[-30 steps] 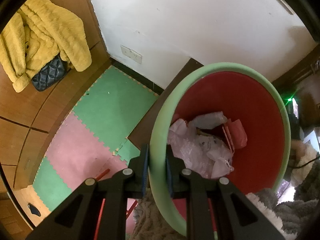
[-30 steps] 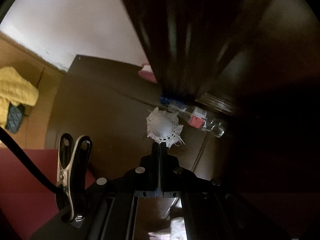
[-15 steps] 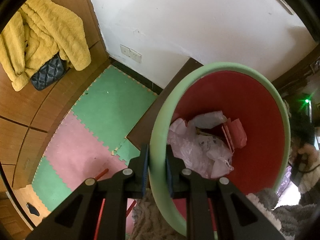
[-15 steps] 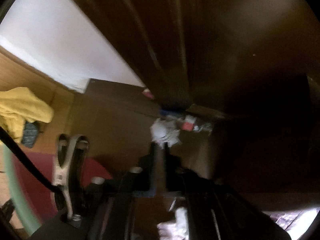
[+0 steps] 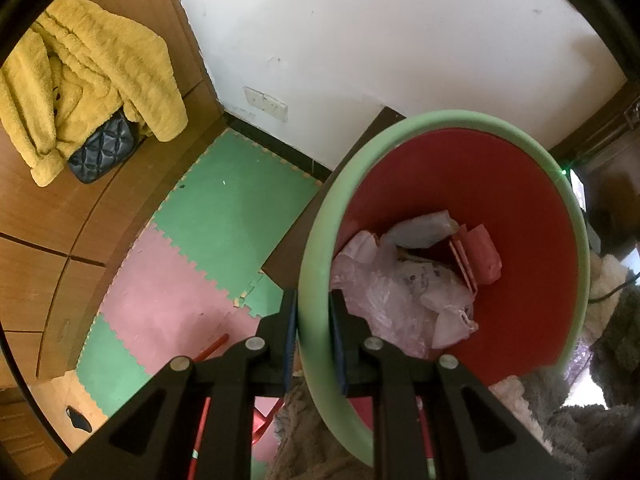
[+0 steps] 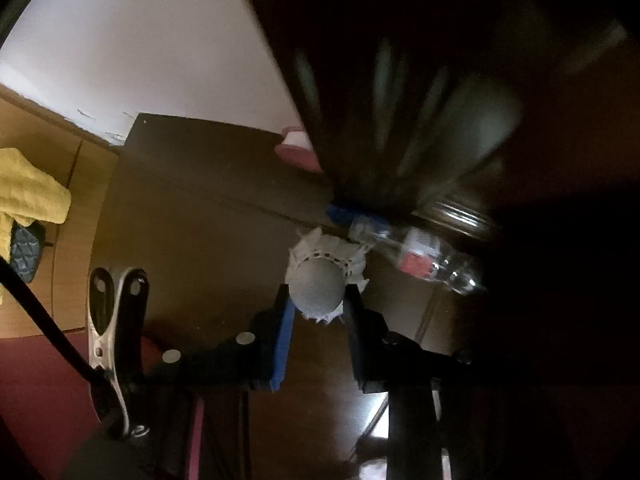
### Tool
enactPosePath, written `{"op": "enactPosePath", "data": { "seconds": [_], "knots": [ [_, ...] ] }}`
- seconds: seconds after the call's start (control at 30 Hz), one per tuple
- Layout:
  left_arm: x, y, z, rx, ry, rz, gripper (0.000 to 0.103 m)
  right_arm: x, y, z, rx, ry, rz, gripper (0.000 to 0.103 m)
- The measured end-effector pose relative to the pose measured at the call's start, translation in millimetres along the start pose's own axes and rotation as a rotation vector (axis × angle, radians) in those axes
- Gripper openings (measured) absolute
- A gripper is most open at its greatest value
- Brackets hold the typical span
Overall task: Collect trash
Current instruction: 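Grasp the white shuttlecock with the right tool, then lift the shuttlecock toward the red bucket with the right tool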
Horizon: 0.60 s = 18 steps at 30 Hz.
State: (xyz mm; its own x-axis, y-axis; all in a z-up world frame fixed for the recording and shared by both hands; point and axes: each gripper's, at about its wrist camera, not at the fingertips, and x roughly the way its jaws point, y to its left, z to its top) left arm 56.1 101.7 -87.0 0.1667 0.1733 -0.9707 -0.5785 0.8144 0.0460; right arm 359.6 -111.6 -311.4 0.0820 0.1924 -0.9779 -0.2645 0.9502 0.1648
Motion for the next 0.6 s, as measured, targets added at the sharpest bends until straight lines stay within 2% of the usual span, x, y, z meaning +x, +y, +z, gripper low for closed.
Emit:
{"op": "enactPosePath", "data": {
  "seconds": [0.2,0.33,0.6],
  "knots": [
    [0.0,3.3,-0.8,-0.014,-0.004,-0.015,0.015,-19.5,5.5,-1.1,-0.037,-0.056,0.005,0.025],
    [-1.5,4.0,-2.5,-0.014,-0.016,-0.017,0.015,-52.3,2.7,-8.3,-0.046,-0.100,0.016,0.025],
    [-1.2,4.0,-3.3,0.005,-0.018,-0.028,0.016,-124.8,15.8,-44.2,-0.068,-0.229,0.027,0.025]
  ]
}}
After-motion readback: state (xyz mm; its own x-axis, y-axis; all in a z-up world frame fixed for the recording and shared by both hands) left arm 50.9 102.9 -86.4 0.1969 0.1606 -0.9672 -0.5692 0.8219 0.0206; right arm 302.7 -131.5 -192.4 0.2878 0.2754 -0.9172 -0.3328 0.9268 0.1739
